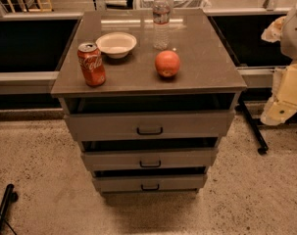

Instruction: Open bottom drawer

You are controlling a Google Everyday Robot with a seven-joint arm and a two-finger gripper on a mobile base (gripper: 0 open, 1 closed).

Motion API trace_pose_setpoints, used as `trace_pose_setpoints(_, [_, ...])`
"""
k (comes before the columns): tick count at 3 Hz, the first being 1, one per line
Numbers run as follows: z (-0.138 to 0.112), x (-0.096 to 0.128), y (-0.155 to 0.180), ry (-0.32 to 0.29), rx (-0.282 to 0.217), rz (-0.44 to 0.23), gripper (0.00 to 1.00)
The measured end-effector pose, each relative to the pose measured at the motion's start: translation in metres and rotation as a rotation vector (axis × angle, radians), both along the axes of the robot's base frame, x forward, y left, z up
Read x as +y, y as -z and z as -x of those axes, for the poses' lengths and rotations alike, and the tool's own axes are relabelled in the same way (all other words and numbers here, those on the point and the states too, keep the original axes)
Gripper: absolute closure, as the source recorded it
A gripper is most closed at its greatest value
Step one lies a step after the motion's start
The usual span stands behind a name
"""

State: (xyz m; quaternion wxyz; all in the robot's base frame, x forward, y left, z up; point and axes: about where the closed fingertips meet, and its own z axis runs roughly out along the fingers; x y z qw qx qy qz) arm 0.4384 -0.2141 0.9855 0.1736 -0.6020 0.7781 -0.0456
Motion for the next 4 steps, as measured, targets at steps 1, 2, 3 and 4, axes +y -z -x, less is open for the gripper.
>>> trace_pose_setpoints(1, [0.0,0.0,0.0,0.0,0.0,0.0,0.0])
trace_pose_setpoints(2, [-0.005,-0.004,0.009,0.005,0.014,-0.024,0.0])
trace_pose_setpoints(3, [-0.009,-0.01,0.062,-0.006,0.072,-0.108,0.0])
trace_pose_setpoints(4, [0.0,-0.02,0.165,0.01,0.131,-0.287,0.0])
